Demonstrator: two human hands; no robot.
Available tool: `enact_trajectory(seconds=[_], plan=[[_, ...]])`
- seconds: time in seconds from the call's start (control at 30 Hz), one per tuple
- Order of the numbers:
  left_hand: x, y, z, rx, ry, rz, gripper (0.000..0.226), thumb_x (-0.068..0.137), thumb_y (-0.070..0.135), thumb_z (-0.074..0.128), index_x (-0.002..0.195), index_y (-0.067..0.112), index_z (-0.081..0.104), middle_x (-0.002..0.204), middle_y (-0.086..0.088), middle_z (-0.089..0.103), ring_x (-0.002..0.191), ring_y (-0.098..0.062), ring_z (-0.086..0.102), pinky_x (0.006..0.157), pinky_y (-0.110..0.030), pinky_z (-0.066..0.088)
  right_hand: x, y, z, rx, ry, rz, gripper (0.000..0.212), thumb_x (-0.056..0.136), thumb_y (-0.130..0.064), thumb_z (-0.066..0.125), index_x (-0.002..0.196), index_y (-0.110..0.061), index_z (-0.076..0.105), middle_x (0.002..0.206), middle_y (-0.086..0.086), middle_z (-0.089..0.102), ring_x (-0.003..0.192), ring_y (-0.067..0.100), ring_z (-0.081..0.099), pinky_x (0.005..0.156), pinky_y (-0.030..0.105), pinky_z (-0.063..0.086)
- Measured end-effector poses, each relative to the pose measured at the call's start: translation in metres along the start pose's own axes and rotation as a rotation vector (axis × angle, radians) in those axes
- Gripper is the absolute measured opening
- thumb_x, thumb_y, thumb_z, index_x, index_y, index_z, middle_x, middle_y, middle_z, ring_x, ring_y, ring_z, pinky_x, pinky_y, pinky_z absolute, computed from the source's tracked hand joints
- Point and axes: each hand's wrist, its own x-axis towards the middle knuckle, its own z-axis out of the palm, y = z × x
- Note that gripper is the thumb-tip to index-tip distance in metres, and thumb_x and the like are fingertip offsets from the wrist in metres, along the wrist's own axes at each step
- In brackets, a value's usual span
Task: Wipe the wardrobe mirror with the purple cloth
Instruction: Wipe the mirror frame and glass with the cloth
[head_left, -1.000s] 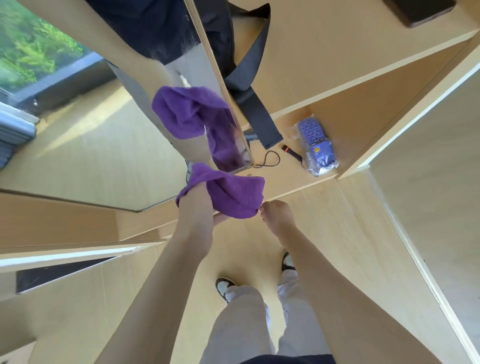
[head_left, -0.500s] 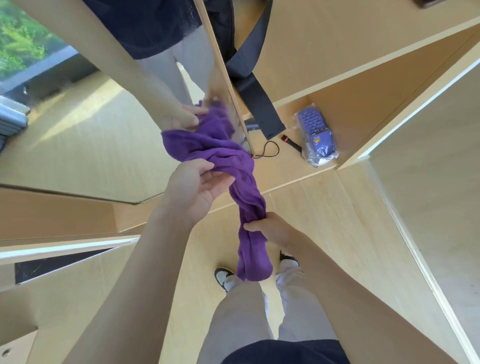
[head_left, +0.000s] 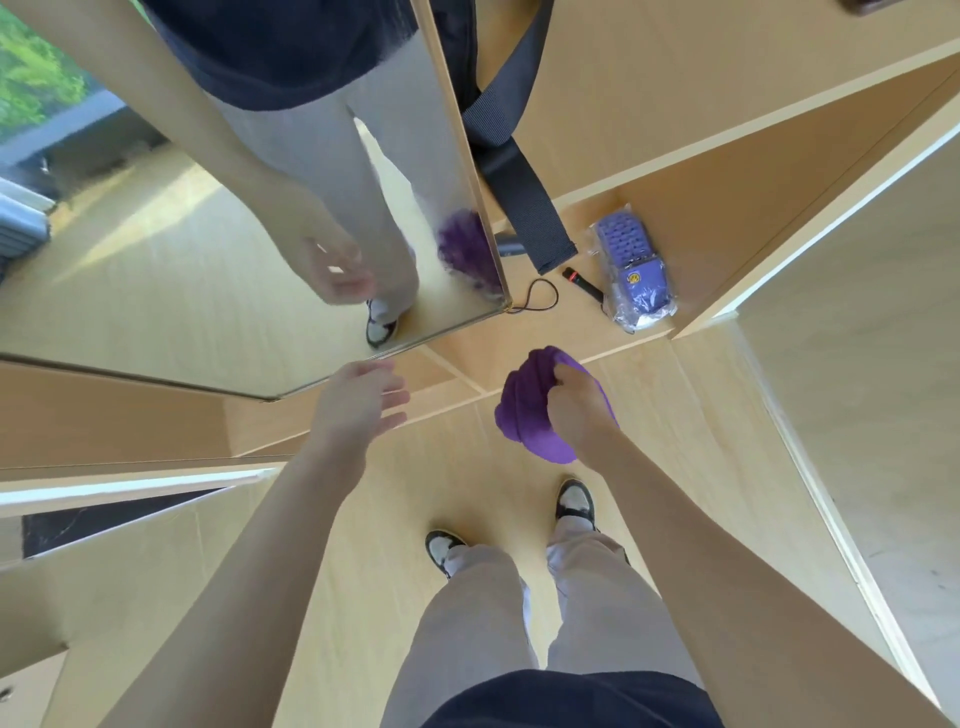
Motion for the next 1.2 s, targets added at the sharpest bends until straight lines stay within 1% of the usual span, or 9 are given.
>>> enact_trajectory(seconds=[0.1, 0.17, 0.3, 0.4, 0.57, 0.73, 0.87, 1.0, 1.2], plan=[[0.009, -0.002, -0.026, 0.02, 0.163, 0.075, 0.032, 0.092, 0.007, 0.055, 0.123, 0.014, 0.054, 0.115, -0.009, 0.061, 0.11, -0.023, 0.064, 0.094, -0.038, 0.055, 0.006, -0.016, -0.007, 0.054, 0.05, -0.126, 0.029, 0.093, 0.0, 0.05, 0.112, -0.02, 0.059, 0.101, 0.005, 0.061, 0.088, 0.026, 0.062, 0.085, 0.046, 0.059], [0.009, 0.001, -0.035, 0.016, 0.239, 0.125, 0.039, 0.09, 0.011, 0.055, 0.128, 0.017, 0.048, 0.126, -0.009, 0.056, 0.102, -0.018, 0.059, 0.097, -0.04, 0.053, 0.016, -0.029, -0.009, 0.062, 0.102, -0.153, 0.032, 0.091, -0.002, 0.053, 0.118, -0.017, 0.059, 0.097, 0.004, 0.062, 0.086, 0.026, 0.063, 0.084, 0.046, 0.06], [0.007, 0.006, -0.045, 0.048, 0.296, 0.197, 0.052, 0.09, 0.017, 0.057, 0.138, 0.015, 0.038, 0.128, -0.001, 0.047, 0.101, -0.022, 0.055, 0.074, -0.031, 0.045, 0.043, -0.052, 0.0, -0.05, 0.176, -0.209, 0.037, 0.085, -0.005, 0.056, 0.121, -0.013, 0.056, 0.1, 0.006, 0.062, 0.097, 0.034, 0.065, 0.085, 0.048, 0.057], [0.005, 0.008, -0.052, -0.053, 0.35, 0.18, 0.059, 0.089, 0.018, 0.059, 0.141, 0.019, 0.031, 0.135, 0.003, 0.047, 0.117, -0.023, 0.057, 0.091, -0.034, 0.044, 0.056, -0.061, 0.006, -0.106, 0.157, -0.281, 0.023, 0.078, -0.008, 0.049, 0.098, -0.018, 0.053, 0.086, 0.0, 0.056, 0.087, 0.033, 0.063, 0.07, 0.042, 0.054], [-0.005, 0.01, -0.053, -0.15, 0.245, 0.205, 0.074, 0.094, 0.01, 0.056, 0.155, 0.022, 0.016, 0.154, 0.0, 0.038, 0.101, -0.001, 0.055, 0.11, -0.043, 0.043, 0.05, -0.071, 0.0, -0.175, 0.134, -0.316, 0.026, 0.079, -0.003, 0.052, 0.099, -0.015, 0.063, 0.079, 0.0, 0.061, 0.082, 0.025, 0.058, 0.057, 0.023, 0.038], [-0.009, 0.008, -0.048, -0.128, 0.143, 0.247, 0.084, 0.095, 0.009, 0.056, 0.16, 0.022, 0.004, 0.167, -0.002, 0.013, 0.136, -0.017, 0.046, 0.113, -0.046, 0.041, 0.034, -0.081, -0.003, -0.196, 0.235, -0.38, 0.02, 0.08, -0.011, 0.059, 0.098, -0.003, 0.062, 0.095, 0.013, 0.064, 0.088, 0.029, 0.059, 0.069, 0.034, 0.047], [-0.011, 0.017, -0.046, -0.123, 0.152, 0.244, 0.081, 0.094, 0.012, 0.057, 0.159, 0.017, 0.009, 0.166, -0.004, 0.013, 0.124, -0.016, 0.048, 0.113, -0.047, 0.041, 0.006, -0.096, -0.001, -0.124, 0.278, -0.367, 0.006, 0.086, -0.009, 0.057, 0.082, -0.006, 0.054, 0.069, 0.004, 0.052, 0.063, 0.02, 0.048, 0.051, 0.025, 0.036], [-0.025, 0.029, -0.04, -0.107, 0.201, 0.279, 0.083, 0.086, 0.02, 0.056, 0.158, 0.022, 0.015, 0.165, 0.001, 0.018, 0.142, -0.018, 0.035, 0.115, -0.049, 0.036, -0.016, -0.093, 0.001, -0.167, 0.275, -0.443, 0.013, 0.089, -0.012, 0.048, 0.088, -0.007, 0.061, 0.073, 0.004, 0.062, 0.07, 0.02, 0.057, 0.061, 0.026, 0.044], [-0.074, 0.04, -0.032, 0.059, 0.266, 0.605, 0.089, 0.089, 0.005, 0.053, 0.159, 0.028, 0.003, 0.165, 0.014, 0.011, 0.148, -0.013, 0.029, 0.117, -0.041, 0.031, -0.049, -0.089, 0.005, -0.084, 0.271, -0.347, 0.009, 0.087, -0.004, 0.048, 0.083, -0.003, 0.055, 0.076, 0.003, 0.059, 0.074, 0.023, 0.054, 0.058, 0.029, 0.039]])
